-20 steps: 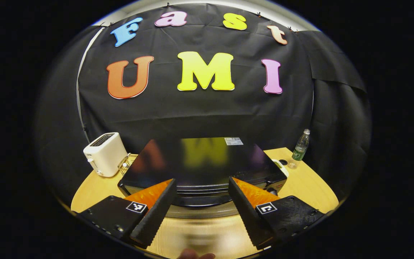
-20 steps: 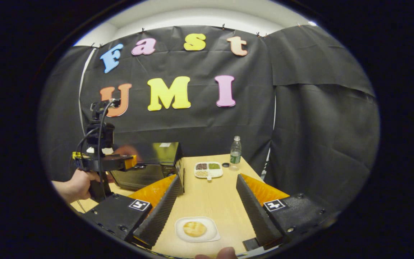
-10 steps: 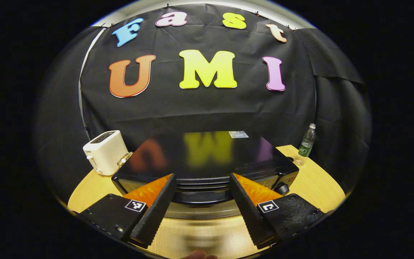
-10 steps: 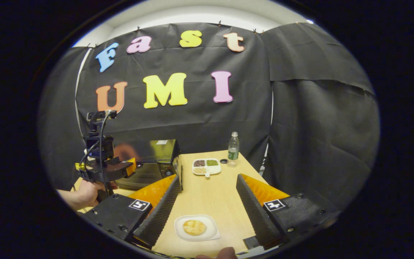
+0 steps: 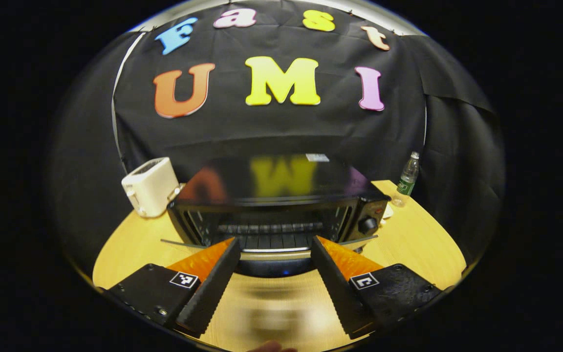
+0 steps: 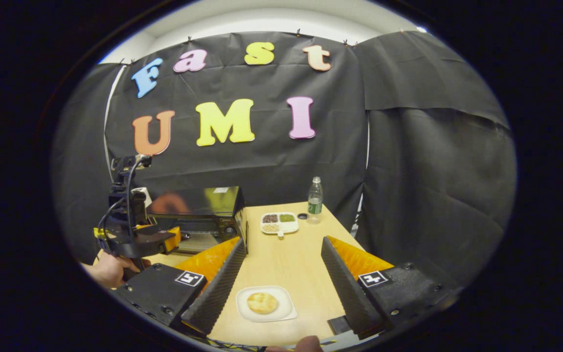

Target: Open the electric oven with the left hand, put the food in, and close the electric oven.

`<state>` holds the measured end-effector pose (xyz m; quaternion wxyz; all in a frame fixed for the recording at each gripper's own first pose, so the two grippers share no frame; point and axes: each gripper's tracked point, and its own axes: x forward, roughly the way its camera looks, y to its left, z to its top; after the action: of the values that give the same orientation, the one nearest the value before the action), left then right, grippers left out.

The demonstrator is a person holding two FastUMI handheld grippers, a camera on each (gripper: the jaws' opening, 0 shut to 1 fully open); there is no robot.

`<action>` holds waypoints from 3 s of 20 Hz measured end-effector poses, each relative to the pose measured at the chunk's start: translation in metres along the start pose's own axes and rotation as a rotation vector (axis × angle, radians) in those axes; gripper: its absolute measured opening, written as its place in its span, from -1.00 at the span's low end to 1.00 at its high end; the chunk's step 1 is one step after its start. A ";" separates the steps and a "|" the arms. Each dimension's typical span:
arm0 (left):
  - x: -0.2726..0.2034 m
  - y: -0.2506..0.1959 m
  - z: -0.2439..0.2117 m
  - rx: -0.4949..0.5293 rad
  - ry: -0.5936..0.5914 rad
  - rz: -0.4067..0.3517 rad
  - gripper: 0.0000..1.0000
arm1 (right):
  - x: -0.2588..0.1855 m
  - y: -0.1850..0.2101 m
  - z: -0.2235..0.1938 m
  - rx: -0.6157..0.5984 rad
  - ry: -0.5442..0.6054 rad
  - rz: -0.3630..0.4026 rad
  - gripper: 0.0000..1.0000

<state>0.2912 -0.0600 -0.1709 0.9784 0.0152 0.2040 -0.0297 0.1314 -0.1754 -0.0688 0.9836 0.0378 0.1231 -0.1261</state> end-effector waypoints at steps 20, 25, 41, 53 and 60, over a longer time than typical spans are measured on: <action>-0.022 -0.001 -0.159 -0.009 0.342 -0.036 0.84 | -0.034 -0.023 -0.080 -0.041 0.192 0.011 1.00; -0.041 0.008 -0.150 -0.028 0.302 -0.030 0.84 | -0.025 -0.010 -0.105 -0.035 0.262 0.055 0.96; -0.190 0.048 -0.038 -0.077 -0.027 0.059 0.87 | 0.047 0.030 -0.204 -0.121 0.455 0.206 1.00; -0.192 0.049 -0.007 -0.089 -0.079 0.088 0.88 | 0.084 0.042 -0.244 -0.154 0.518 0.252 1.00; -0.164 0.033 0.012 -0.089 -0.053 0.084 0.88 | 0.100 0.039 -0.275 -0.124 0.612 0.253 0.89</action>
<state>0.1482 -0.0192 -0.0942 0.9836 -0.0204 0.1782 0.0203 0.1710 -0.1324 -0.3583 0.9093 0.0292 0.4145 0.0219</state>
